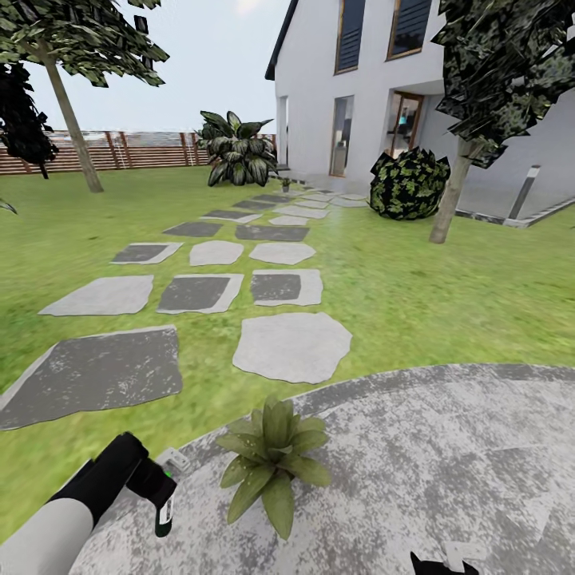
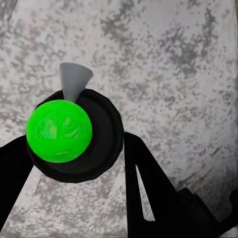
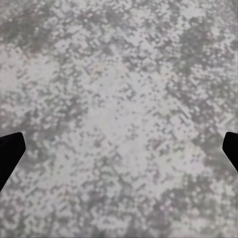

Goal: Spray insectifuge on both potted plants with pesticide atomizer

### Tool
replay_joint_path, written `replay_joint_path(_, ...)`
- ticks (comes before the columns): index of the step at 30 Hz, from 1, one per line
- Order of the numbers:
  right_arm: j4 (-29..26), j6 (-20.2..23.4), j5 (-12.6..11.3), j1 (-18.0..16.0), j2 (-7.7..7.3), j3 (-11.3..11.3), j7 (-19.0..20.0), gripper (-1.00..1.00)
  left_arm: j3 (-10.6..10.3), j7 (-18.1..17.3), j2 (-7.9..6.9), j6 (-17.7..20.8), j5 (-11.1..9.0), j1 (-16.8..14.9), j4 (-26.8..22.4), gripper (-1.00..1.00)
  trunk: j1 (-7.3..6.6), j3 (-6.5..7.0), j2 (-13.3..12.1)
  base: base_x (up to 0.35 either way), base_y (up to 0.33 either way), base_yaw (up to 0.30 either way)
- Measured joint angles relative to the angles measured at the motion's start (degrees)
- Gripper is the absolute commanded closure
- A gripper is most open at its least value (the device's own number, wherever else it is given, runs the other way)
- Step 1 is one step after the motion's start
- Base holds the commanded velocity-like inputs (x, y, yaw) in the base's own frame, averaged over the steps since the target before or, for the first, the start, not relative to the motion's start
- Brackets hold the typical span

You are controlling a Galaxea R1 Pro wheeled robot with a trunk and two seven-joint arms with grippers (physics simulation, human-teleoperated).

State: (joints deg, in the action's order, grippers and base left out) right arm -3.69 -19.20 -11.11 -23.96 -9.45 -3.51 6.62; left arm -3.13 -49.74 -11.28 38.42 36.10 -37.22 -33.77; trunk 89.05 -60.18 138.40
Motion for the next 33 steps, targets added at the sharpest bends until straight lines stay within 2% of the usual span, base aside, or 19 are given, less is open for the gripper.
replay_joint_path(2,0.0,0.0,0.1,0.0,-0.01,0.0,0.0,-1.0,-2.2,-1.9,-0.01,-0.1,0.4,-0.2,-0.1,1.0,0.0,0.0,0.0,0.0,0.0,0.0)
replay_joint_path(3,0.0,0.1,0.1,0.0,-0.02,0.0,0.0,-1.0,-5.0,-4.2,0.04,-0.1,1.1,-0.4,-0.3,1.0,0.0,0.0,0.0,0.0,0.0,0.0)
replay_joint_path(5,0.0,0.0,0.1,0.0,-0.02,-0.1,0.0,-1.0,-7.7,-6.5,0.15,-0.2,2.0,-0.6,-0.5,1.0,0.0,0.0,0.0,0.0,0.0,0.0)
replay_joint_path(8,0.0,0.1,0.1,0.0,-0.02,-0.1,0.0,-1.0,-9.9,-8.8,0.21,-0.2,2.6,-0.9,-0.7,1.0,0.0,0.0,0.0,0.0,0.0,0.0)
replay_joint_path(12,0.0,0.1,0.1,0.0,-0.02,-0.1,0.0,-1.0,-10.4,-11.5,0.01,-0.1,2.8,-1.0,-0.8,1.0,0.0,0.0,0.0,0.0,0.0,0.0)
replay_joint_path(16,0.0,0.1,0.1,0.0,0.03,-0.1,0.0,-1.0,-10.5,-12.3,-0.15,0.1,2.9,-0.9,-0.8,1.0,0.0,0.0,0.0,0.0,0.0,0.0)
replay_joint_path(17,-0.1,0.1,0.0,0.0,0.05,-0.1,0.0,-1.0,-10.5,-12.3,-0.58,0.1,2.9,-0.8,-0.7,1.0,0.0,0.0,0.0,0.0,0.0,0.0)
replay_joint_path(18,-0.2,0.1,0.0,0.0,0.08,0.0,0.0,-1.0,-10.5,-12.4,-1.86,0.1,3.1,-0.7,-0.7,1.0,0.0,0.0,0.0,0.0,0.0,0.0)
replay_joint_path(20,-0.2,0.1,0.0,0.0,0.12,0.0,0.0,-1.0,-10.5,-12.4,-2.22,0.4,2.8,-0.4,-0.7,1.0,0.0,0.0,0.0,0.0,0.0,0.088)
replay_joint_path(33,-0.2,0.0,0.0,0.0,0.09,-0.1,-0.1,-1.0,-10.2,-12.3,-1.95,0.6,2.8,-0.4,-0.8,1.0,0.02,0.0,0.0,-0.064,-0.236,0.268)
